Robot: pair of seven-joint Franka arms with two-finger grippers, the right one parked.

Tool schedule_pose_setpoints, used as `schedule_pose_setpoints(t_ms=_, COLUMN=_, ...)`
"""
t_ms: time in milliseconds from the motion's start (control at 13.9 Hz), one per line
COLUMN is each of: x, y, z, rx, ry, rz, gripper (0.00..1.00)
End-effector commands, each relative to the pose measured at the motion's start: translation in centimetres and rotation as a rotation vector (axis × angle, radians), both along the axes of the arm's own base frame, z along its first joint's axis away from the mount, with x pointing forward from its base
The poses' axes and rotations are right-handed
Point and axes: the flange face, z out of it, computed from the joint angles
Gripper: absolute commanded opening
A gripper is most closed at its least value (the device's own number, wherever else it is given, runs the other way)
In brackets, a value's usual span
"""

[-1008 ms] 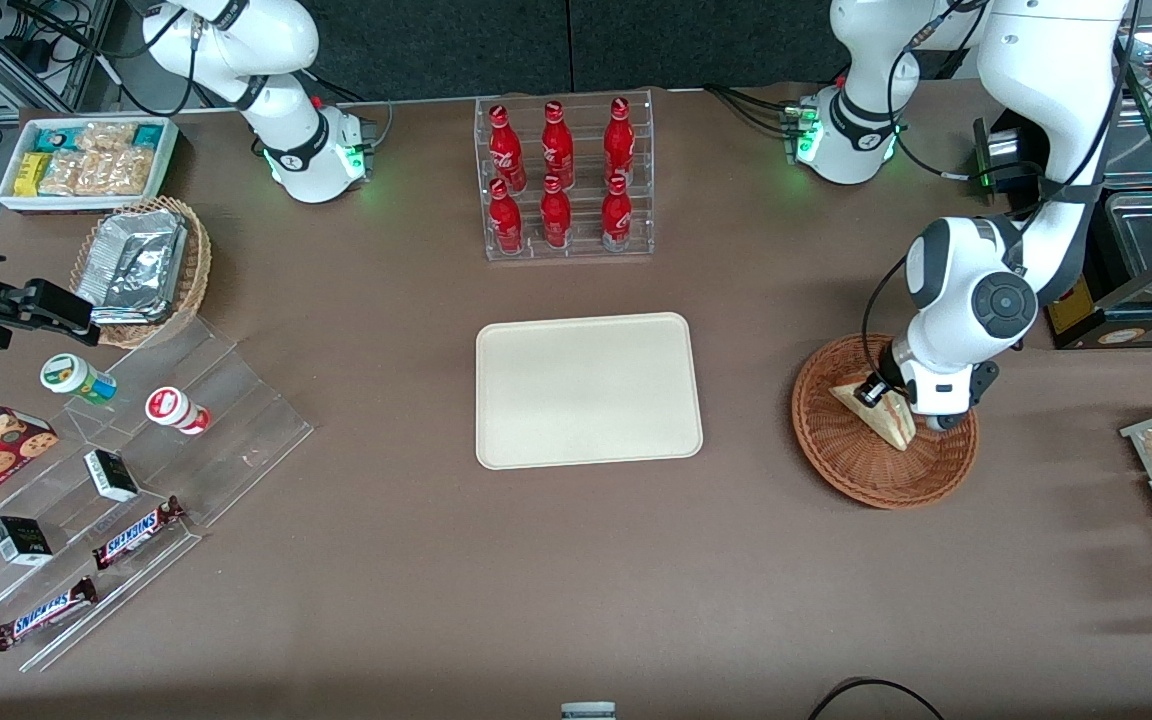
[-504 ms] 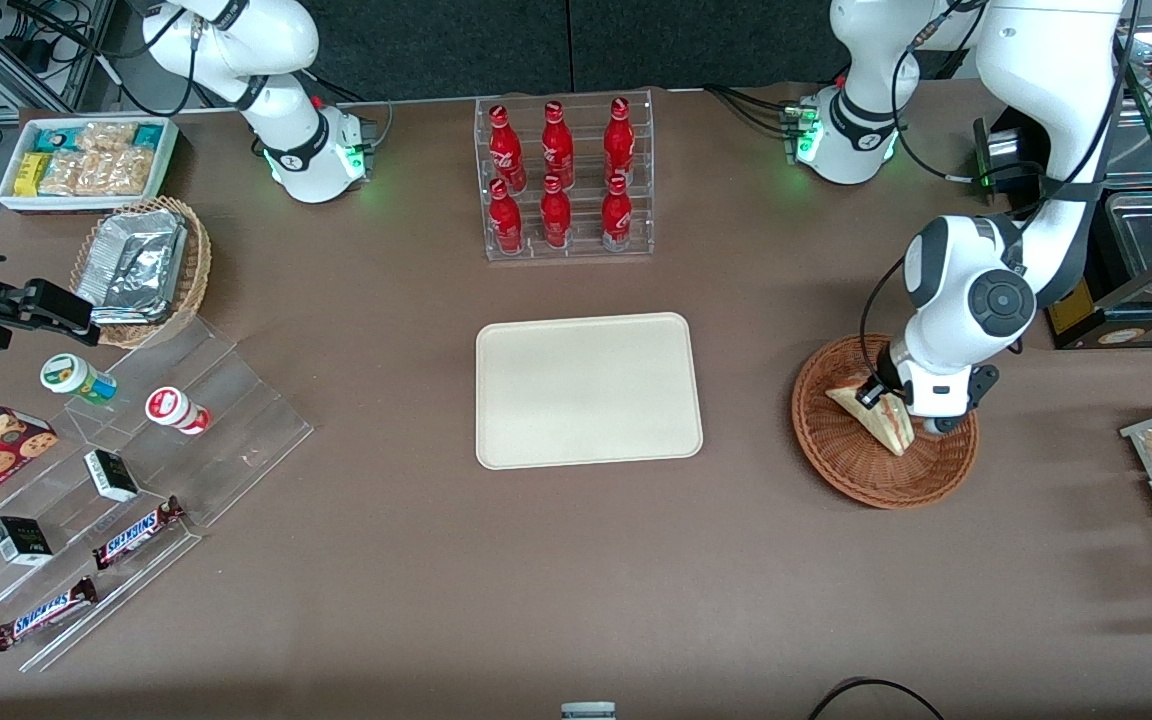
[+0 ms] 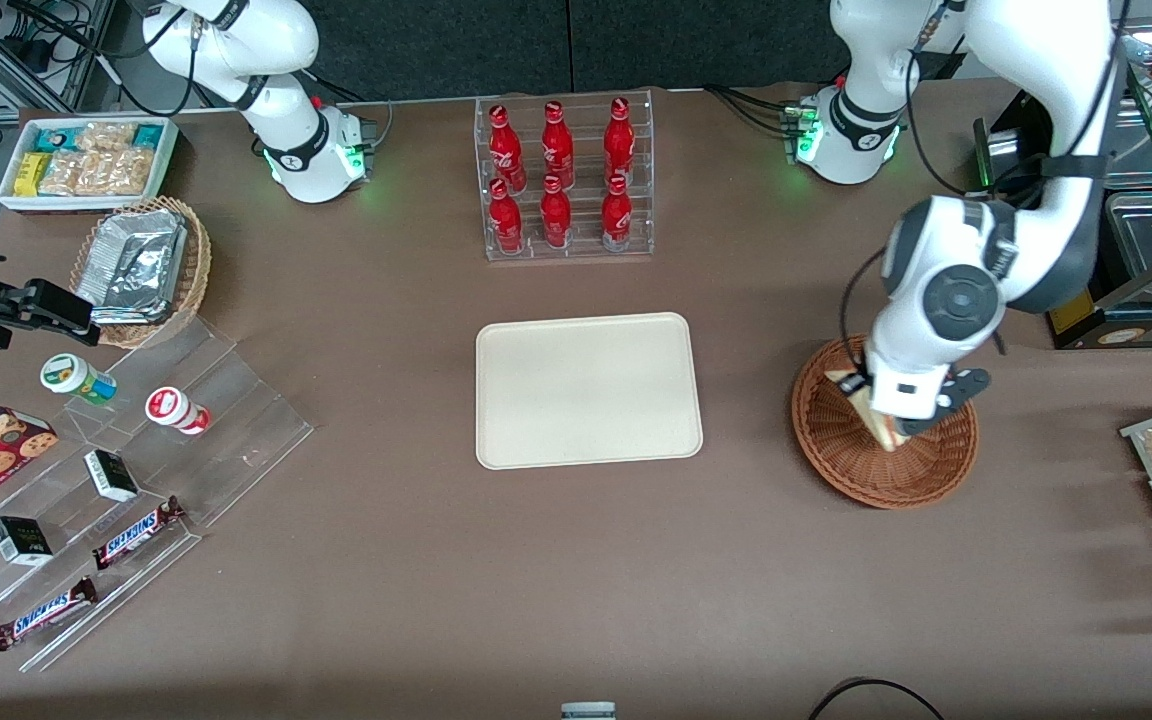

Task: Place sandwich from basket to tray
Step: 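Lift the sandwich and carry it with the left gripper over the tray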

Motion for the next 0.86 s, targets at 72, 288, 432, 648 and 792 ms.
schedule_pose_setpoints(t_ms=72, x=-1.5, y=-8.5, z=2.5, rx=-0.021, ry=-0.013, rz=-0.126, gripper=0.0)
schedule_pose_setpoints(t_ms=288, x=-3.9, y=-16.2, z=1.8, rx=-0.078, ry=-0.001, rz=-0.227, gripper=0.0)
schedule_pose_setpoints(t_ms=432, x=-4.9, y=-21.8, z=1.1, rx=-0.127, ry=0.015, rz=-0.295, gripper=0.0)
schedule_pose_setpoints(t_ms=648, x=-5.9, y=-27.8, z=-1.0, rx=-0.179, ry=0.046, rz=-0.374, gripper=0.0)
schedule_pose_setpoints(t_ms=792, x=-6.3, y=-29.9, z=-2.0, rx=-0.201, ry=0.06, rz=-0.4, gripper=0.0)
